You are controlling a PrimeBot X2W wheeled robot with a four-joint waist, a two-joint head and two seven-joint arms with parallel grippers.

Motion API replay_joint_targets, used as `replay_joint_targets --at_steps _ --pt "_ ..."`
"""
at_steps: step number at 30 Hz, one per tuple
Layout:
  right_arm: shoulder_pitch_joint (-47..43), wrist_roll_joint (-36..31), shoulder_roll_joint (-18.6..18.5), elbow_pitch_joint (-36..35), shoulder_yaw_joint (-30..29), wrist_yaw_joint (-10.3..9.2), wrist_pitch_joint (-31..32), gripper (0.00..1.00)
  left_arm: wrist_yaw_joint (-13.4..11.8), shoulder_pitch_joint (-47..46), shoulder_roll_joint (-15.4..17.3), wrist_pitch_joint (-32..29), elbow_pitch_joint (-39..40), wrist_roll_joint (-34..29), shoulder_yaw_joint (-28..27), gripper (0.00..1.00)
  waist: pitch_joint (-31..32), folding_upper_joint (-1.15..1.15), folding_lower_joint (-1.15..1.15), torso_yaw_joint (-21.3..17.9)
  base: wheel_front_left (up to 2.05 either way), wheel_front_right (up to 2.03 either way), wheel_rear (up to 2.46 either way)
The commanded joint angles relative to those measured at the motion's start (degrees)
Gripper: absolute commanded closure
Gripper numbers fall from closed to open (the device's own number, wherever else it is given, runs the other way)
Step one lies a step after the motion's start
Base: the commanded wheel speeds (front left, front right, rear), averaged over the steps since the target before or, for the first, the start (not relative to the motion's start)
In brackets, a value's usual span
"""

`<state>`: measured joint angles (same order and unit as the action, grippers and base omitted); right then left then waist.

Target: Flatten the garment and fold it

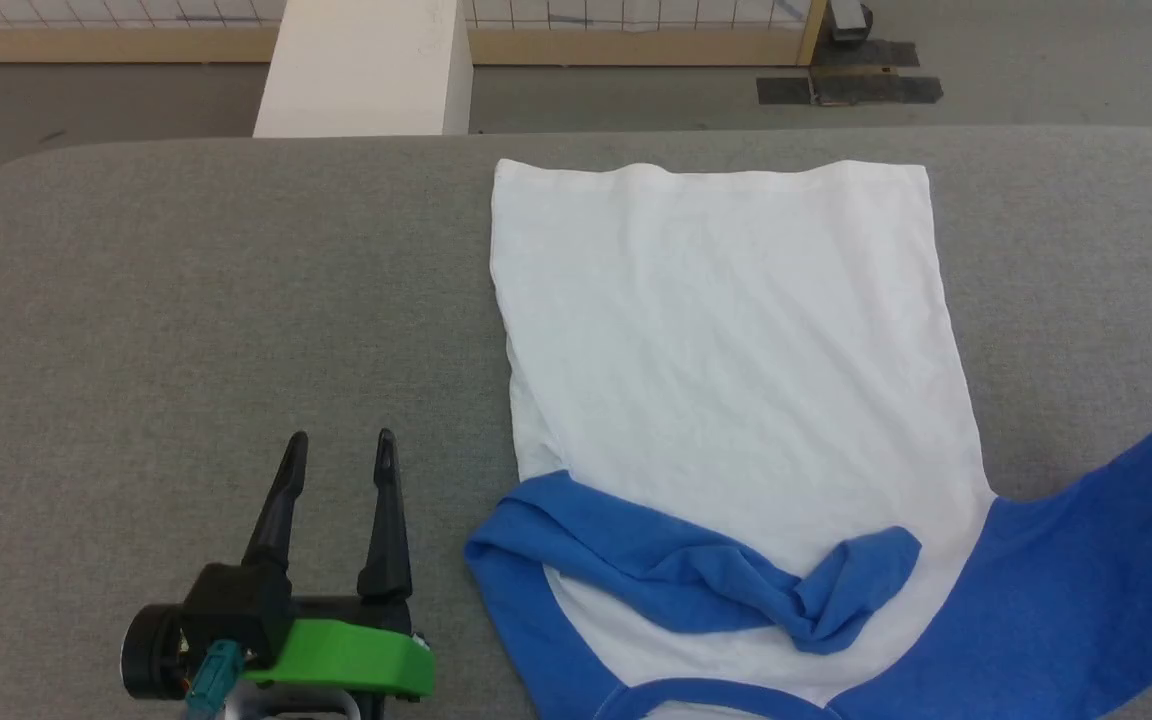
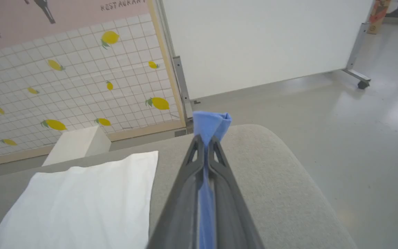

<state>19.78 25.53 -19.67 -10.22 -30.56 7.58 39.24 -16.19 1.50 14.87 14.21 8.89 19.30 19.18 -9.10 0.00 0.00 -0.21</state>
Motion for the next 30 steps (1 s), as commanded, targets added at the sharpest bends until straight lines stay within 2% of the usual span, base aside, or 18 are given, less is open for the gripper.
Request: replay_joint_targets --at_steps 1,6,10,14,21,30 --pt "-0.9 1.3 1.0 -2.0 2.6 -0.09 1.5 1.0 -0.1 0.8 0.1 0.1 0.0 0.4 -0.1 0.0 0.6 0.0 0.0 0.5 0.0 0.0 0.0" --pt "-0.8 4.9 3.5 -9.8 12.9 -0.09 6.4 1.0 -0.1 1.0 0.1 0.1 0.0 0.7 0.0 0.0 1.3 0.0 0.0 1.8 0.0 0.0 0.0" --pt "-1.0 5.4 6.1 -14.9 21.8 -0.09 9.7 1.0 0.1 1.3 0.2 0.1 -0.2 1.1 0.0 0.0 1.8 0.0 0.0 3.3 0.0 0.0 0.0" --pt "-0.9 4.7 9.0 -16.0 31.0 -0.09 11.8 1.0 0.2 1.6 0.2 0.1 -0.3 1.5 0.0 0.0 2.2 0.0 0.0 4.7 0.0 0.0 0.0" --pt "0.1 3.8 12.0 -9.1 43.1 -0.09 10.7 1.0 0.3 1.3 -0.1 0.1 -0.5 1.6 0.8 0.0 1.6 0.0 0.0 7.8 0.0 0.0 0.0" --pt "-1.1 0.8 15.5 9.2 51.4 -0.09 1.1 1.0 1.2 0.1 -0.9 0.1 -2.1 2.0 2.0 0.0 1.0 0.0 0.0 12.1 0.0 0.0 0.0"
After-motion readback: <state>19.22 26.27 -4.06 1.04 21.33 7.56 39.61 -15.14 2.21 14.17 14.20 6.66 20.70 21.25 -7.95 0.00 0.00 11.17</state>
